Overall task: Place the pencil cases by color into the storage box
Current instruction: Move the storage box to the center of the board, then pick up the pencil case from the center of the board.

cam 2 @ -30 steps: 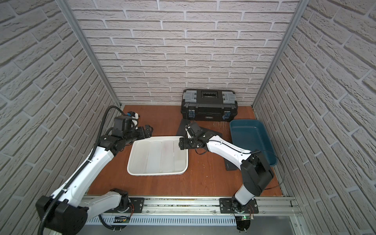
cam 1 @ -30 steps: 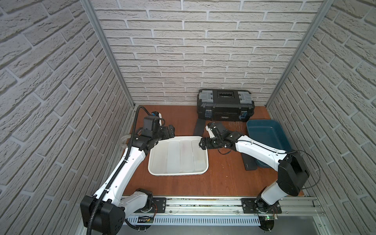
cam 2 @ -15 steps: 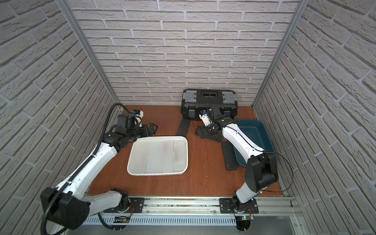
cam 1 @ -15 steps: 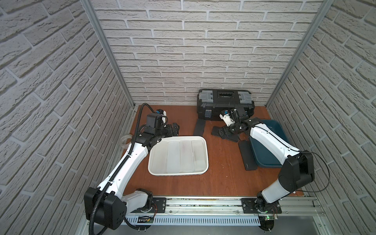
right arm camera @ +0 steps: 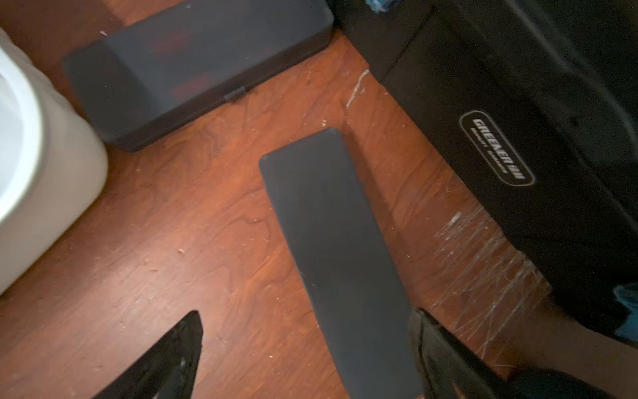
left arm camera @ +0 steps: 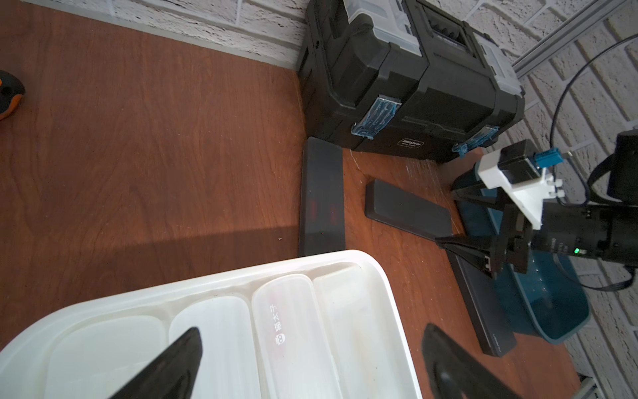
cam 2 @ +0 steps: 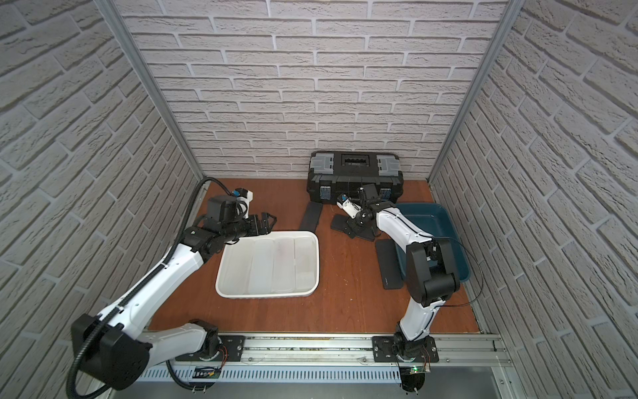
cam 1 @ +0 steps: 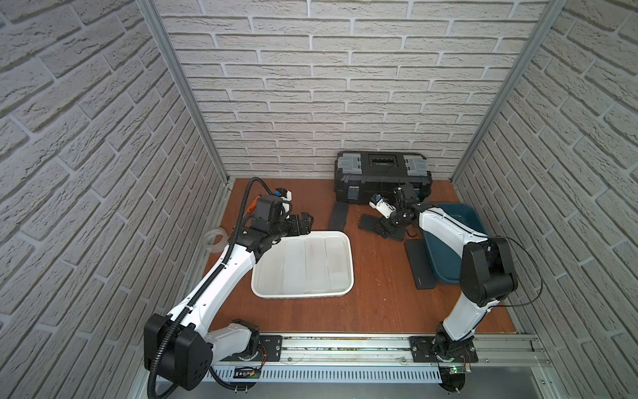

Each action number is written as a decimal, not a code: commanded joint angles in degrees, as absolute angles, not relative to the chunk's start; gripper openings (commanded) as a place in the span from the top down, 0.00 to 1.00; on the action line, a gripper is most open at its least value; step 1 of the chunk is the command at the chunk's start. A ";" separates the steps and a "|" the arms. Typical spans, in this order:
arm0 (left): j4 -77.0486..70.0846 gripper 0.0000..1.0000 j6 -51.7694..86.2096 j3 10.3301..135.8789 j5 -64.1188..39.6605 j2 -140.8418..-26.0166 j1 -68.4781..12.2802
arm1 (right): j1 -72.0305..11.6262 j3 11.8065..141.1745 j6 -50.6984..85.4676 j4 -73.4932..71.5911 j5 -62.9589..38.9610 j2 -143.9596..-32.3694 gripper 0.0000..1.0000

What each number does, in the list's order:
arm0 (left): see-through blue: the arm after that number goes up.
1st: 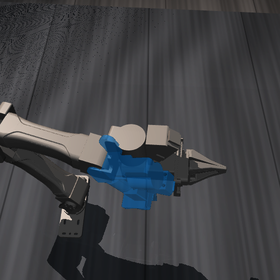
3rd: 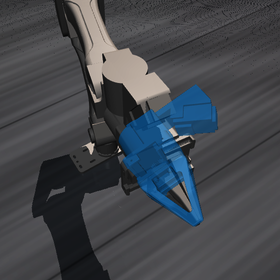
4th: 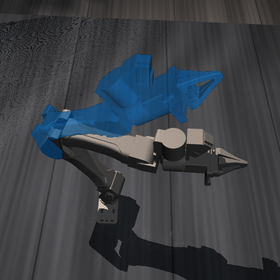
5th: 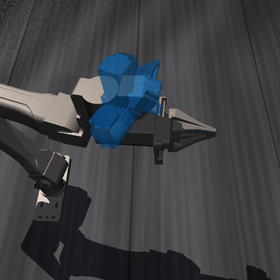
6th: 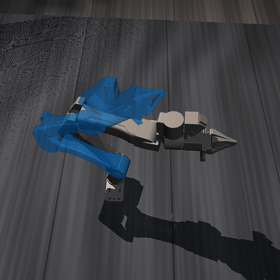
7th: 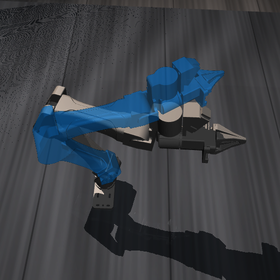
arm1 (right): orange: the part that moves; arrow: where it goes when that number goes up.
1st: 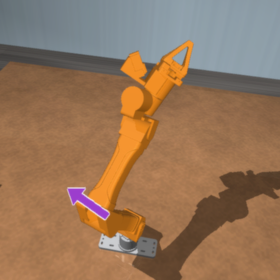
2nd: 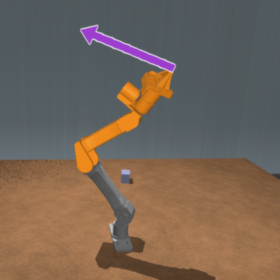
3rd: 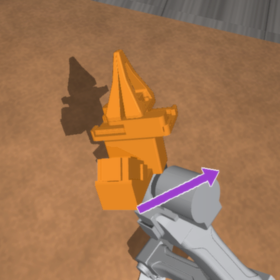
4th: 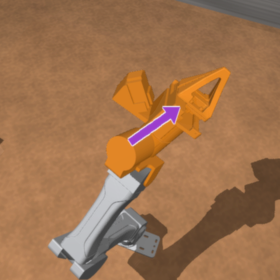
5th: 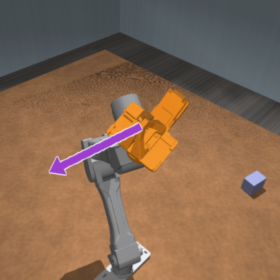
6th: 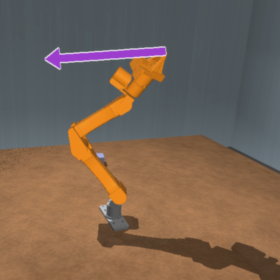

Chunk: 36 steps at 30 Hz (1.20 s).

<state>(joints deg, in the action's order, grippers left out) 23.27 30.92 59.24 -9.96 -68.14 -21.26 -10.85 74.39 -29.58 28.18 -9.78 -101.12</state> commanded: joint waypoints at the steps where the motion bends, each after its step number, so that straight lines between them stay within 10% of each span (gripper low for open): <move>1: 19.95 0.02 30.93 58.10 -10.35 -67.55 -21.54 | -9.95 73.78 -35.43 24.44 -10.52 -102.82 0.06; 36: 20.25 0.02 30.16 57.43 -8.95 -66.63 -21.62 | -8.00 80.47 -44.12 28.75 -11.00 -115.28 0.09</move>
<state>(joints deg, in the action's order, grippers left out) 21.87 30.83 58.11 -9.69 -68.05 -21.37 -8.08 79.24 -43.53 27.44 -10.33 -114.28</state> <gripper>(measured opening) 0.983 0.912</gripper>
